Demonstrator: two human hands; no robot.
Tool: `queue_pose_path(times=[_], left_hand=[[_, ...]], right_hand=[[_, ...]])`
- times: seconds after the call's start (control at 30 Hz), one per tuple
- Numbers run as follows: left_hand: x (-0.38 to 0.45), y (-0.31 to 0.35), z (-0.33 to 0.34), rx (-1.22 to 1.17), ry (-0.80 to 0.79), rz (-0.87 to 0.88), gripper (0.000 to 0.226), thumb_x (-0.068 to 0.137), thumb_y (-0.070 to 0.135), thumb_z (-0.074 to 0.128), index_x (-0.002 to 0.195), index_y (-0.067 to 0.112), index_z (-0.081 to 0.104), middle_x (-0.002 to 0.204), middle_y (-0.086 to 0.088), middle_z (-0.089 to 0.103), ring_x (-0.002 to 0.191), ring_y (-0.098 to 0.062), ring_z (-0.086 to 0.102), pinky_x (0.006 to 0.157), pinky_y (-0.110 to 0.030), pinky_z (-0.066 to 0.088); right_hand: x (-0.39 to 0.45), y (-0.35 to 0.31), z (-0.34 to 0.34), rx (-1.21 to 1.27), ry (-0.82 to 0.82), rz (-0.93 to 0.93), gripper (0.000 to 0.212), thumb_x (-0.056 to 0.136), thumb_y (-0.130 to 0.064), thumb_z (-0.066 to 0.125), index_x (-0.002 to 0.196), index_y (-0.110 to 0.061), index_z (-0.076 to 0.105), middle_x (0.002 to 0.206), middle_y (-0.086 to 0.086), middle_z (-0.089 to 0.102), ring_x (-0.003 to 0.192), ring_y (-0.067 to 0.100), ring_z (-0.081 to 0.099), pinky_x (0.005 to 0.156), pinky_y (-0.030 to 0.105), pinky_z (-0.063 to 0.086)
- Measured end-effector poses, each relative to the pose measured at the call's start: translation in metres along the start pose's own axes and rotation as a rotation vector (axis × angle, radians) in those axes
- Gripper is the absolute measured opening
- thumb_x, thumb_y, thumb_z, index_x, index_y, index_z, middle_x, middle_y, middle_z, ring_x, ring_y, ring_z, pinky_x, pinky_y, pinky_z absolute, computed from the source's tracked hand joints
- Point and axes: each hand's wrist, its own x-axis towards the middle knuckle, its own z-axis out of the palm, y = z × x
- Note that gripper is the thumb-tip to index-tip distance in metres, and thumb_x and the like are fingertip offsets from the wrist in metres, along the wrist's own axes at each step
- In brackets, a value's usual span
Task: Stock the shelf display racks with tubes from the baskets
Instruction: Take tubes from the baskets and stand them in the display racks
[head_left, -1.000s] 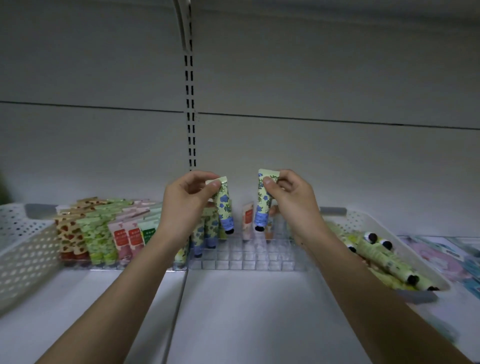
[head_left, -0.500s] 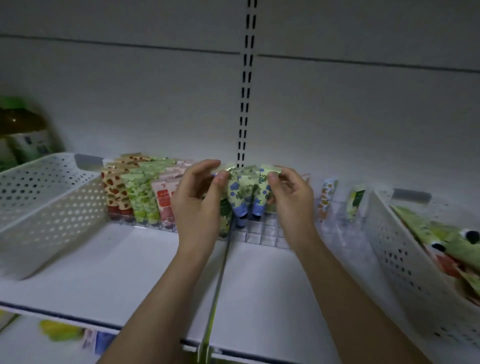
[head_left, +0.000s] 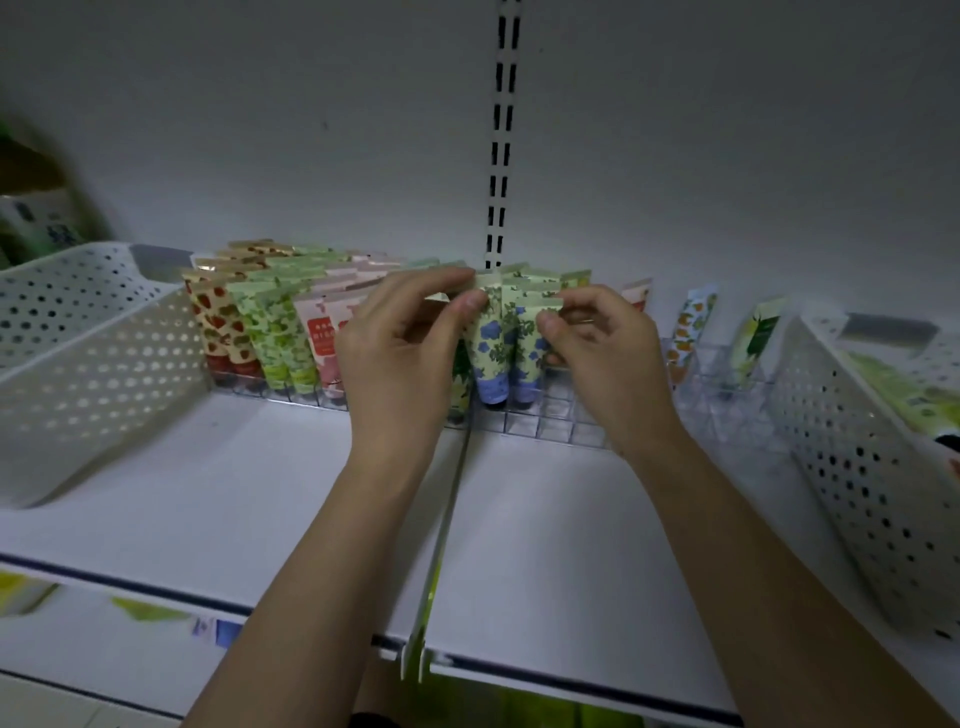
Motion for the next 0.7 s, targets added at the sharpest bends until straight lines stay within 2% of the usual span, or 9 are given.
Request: queue_pose_path(times=[0.1,0.23,0.33,0.37,0.47,0.6,0.7], left_hand=[[-0.0020,-0.0007,0.0020,0.059,-0.020,0.052,0.012,0.084,0.013,0.073,0.096,0.014,0.074,0.090,0.008,0.070,0.081,-0.001,0.066,0.072,-0.017,0.052],[-0.0044,-0.0023,0.0039,0.099,-0.047,0.044,0.011,0.083,0.010,0.074,0.094,0.011,0.075,0.088,0.006,0.070,0.082,0.003,0.063,0.073,-0.020,0.053],[-0.0039,-0.0020,0.0042,0.179,-0.107,0.092,0.010,0.084,0.007,0.073,0.094,0.007,0.075,0.090,0.004,0.069,0.081,0.005,0.060,0.075,-0.012,0.048],[-0.0040,-0.0020,0.0045,0.204,-0.137,0.107,0.010,0.084,0.005,0.072,0.094,0.006,0.075,0.092,0.000,0.069,0.081,0.002,0.059,0.075,-0.011,0.048],[-0.0050,-0.0020,0.0063,0.274,-0.191,0.132,0.013,0.085,0.000,0.070,0.096,0.002,0.075,0.097,-0.010,0.065,0.083,-0.014,0.061,0.074,-0.023,0.051],[-0.0068,-0.0036,0.0080,0.385,-0.199,0.201,0.019,0.087,-0.002,0.066,0.103,0.002,0.074,0.098,-0.011,0.064,0.089,-0.024,0.058,0.075,-0.032,0.050],[-0.0079,-0.0048,0.0104,0.454,-0.196,0.214,0.022,0.088,0.000,0.065,0.108,0.005,0.073,0.101,-0.010,0.063,0.094,-0.027,0.052,0.079,-0.021,0.037]], right_hand=[[-0.0012,-0.0016,-0.0021,0.001,-0.002,0.024,0.015,0.090,-0.008,0.068,0.098,-0.019,0.064,0.091,0.002,0.067,0.079,0.010,0.068,0.065,0.023,0.058],[-0.0019,-0.0025,-0.0021,-0.044,0.012,0.025,0.017,0.090,-0.010,0.068,0.101,-0.022,0.063,0.094,-0.002,0.066,0.083,0.012,0.067,0.071,0.026,0.059],[-0.0013,-0.0025,-0.0023,-0.065,0.038,0.004,0.019,0.089,-0.011,0.068,0.097,-0.028,0.062,0.092,-0.007,0.065,0.079,0.004,0.065,0.071,0.022,0.057],[-0.0011,-0.0021,-0.0022,-0.057,0.051,0.007,0.020,0.089,-0.012,0.068,0.095,-0.029,0.061,0.091,-0.008,0.064,0.078,0.003,0.065,0.071,0.022,0.056],[0.0010,-0.0012,-0.0021,-0.004,0.117,0.011,0.018,0.091,-0.013,0.063,0.092,-0.030,0.061,0.087,-0.008,0.063,0.076,0.008,0.062,0.072,0.028,0.054],[0.0036,-0.0017,-0.0058,-0.002,0.168,0.023,0.017,0.094,-0.016,0.058,0.089,-0.032,0.061,0.093,0.000,0.065,0.083,0.017,0.062,0.076,0.035,0.055],[0.0042,-0.0032,-0.0070,-0.001,0.159,0.047,0.019,0.095,-0.015,0.056,0.088,-0.032,0.062,0.097,0.005,0.066,0.081,0.017,0.061,0.069,0.030,0.051]])
